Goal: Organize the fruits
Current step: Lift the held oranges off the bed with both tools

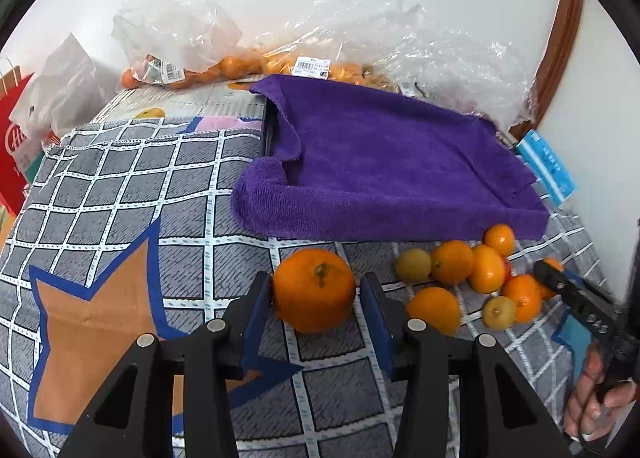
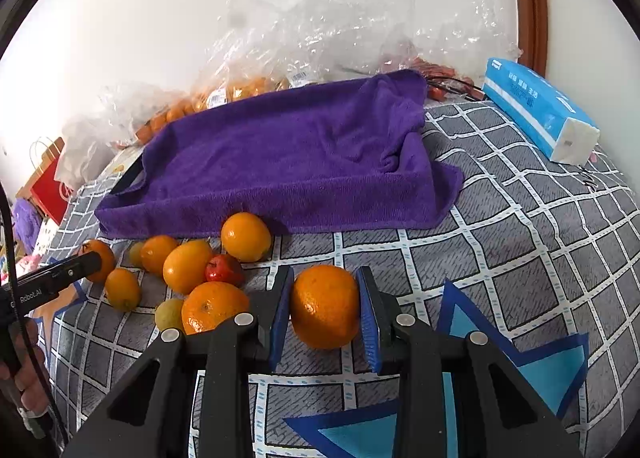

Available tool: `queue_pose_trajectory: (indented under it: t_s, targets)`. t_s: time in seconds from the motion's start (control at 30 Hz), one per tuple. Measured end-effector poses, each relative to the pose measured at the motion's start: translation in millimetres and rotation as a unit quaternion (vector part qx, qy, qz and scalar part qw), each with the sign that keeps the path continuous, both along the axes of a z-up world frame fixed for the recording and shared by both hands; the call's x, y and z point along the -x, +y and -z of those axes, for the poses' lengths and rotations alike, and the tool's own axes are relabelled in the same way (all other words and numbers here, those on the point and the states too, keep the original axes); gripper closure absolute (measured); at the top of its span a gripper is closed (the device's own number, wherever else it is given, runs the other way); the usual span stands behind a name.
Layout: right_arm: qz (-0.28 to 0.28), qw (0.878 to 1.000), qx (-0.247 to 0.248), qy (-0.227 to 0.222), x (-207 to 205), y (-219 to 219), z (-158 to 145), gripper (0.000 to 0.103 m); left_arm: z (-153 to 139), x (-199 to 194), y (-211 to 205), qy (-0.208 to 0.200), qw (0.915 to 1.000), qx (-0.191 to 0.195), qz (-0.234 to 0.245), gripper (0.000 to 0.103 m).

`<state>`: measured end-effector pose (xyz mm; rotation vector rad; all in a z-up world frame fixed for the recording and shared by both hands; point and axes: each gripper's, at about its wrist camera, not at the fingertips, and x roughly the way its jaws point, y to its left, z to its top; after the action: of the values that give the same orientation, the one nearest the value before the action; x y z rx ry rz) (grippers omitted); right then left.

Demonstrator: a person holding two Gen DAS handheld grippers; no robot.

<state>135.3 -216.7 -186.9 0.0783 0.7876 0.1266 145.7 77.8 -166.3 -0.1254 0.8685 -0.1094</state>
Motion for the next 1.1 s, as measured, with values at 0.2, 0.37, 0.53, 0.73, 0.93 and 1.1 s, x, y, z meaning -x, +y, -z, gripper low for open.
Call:
queue_pose_trajectory:
  t_s: [0.2,0.37,0.53,0.73,0.93,1.1]
  targets:
    - [-0.003,1.0,0.01,0.004,0.1,3.3,2.5,0.069,7.1,-1.6,3.0,-0.001,0.9999,0.014,-0.003,0.06]
    - [-0.003,1.0,0.004,0.021,-4.1,1.3,7.2,0.069,7.4,1.4,8.5,-0.004,0.9995,0.032,-0.006,0.062]
    - [-0.017,1.0,0.007,0.007,0.6,4.0,4.4,0.071,4.0,8.3,12.1,-0.019,0.9987,0.045,-0.013,0.062]
    - [-0.026,1.0,0.005,-0.015,8.8,5.6,-1.7,0.071,-6.6,18.2,7.9,-0.056,0.9977,0.036,-0.014,0.062]
    - [-0.019,0.998,0.054,0.013,3.8,17.5,5.4,0.071,-6.4,16.7,6.9,-0.051,0.998,0.034,-0.012,0.062]
    - [-0.028,0.999,0.041,0.01,4.9,15.4,5.8,0.071,-6.2,18.0,9.0,-0.053,0.9978,0.036,-0.016,0.062]
